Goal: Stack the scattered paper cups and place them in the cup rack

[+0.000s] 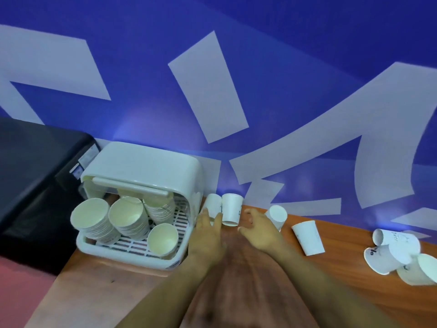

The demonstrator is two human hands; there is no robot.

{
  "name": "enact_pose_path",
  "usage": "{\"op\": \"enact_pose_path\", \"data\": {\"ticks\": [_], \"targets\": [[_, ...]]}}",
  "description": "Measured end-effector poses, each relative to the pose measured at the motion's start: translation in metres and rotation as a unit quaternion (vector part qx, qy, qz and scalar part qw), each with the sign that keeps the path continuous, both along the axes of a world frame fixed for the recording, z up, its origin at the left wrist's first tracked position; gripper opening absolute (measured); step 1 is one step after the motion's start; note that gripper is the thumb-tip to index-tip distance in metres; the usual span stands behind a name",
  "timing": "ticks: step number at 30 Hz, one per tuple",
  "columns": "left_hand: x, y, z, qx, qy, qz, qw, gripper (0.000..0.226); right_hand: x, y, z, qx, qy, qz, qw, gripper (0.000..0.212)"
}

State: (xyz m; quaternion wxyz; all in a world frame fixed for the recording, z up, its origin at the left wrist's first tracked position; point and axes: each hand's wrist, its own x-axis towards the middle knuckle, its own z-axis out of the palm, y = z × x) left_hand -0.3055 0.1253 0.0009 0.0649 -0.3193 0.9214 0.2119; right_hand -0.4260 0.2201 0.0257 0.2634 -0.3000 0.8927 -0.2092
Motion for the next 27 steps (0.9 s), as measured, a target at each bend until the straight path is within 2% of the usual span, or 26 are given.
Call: {"op": "enact_pose_path", "data": {"ticks": [5,8,11,14,18,21,25,27], "targets": [[-0.033,-0.015,-0.024,-0.059,-0.044,0.013,0.997,0.079,-0.029,-0.033,-0.030,0.009,-0.037,-0.042,0.998,0.052],[-0.050,-0.017,-0.033,-0.060,-0.071,0.040,0.995,0.080,-0.039,-0.047,-0.047,-0.014,-0.075,-0.092,0.993,0.054],[-0.062,-0.022,-0.045,-0.091,-0.059,0.052,0.993,0.081,-0.045,-0.056,-0.059,-0.022,-0.097,-0.114,0.989,0.063],[-0.068,-0.026,-0.053,-0.114,-0.055,0.025,0.992,0.070,-0.048,-0.063,-0.071,-0.025,-0.100,-0.132,0.986,0.072],[-0.072,-0.027,-0.056,-0.145,-0.067,0.022,0.987,0.061,-0.046,-0.064,-0.079,-0.063,-0.101,-0.168,0.979,0.073],[-0.071,-0.027,-0.059,-0.106,-0.072,0.031,0.991,0.062,-0.045,-0.062,-0.078,-0.066,-0.104,-0.177,0.977,0.072],[-0.070,-0.024,-0.064,-0.086,-0.014,0.059,0.994,0.052,-0.043,-0.053,-0.070,-0.057,-0.099,-0.169,0.979,0.075],[-0.068,-0.021,-0.064,-0.050,0.001,0.083,0.995,0.059,-0.041,-0.048,-0.063,-0.053,-0.090,-0.162,0.981,0.080]]}}
